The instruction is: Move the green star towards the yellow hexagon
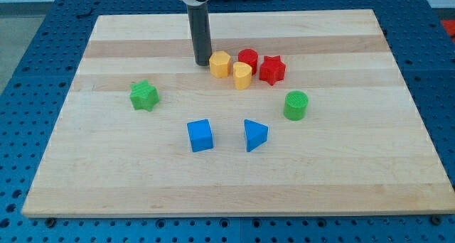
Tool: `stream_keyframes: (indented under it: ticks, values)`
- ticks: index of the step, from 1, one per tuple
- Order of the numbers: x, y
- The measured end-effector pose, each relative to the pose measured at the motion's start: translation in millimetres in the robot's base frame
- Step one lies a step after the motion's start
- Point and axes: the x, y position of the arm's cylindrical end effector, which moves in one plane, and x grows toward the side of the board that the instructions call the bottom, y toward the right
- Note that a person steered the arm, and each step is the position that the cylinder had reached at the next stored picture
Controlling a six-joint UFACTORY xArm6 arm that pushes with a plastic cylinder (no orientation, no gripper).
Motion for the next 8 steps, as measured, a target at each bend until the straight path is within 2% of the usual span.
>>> stream_keyframes:
  ticks: [2,3,5,6,7,8]
  values:
    - [0,19]
    - [2,1]
    - [15,-95]
    - [52,-147]
    - [102,-172]
    - [120,-166]
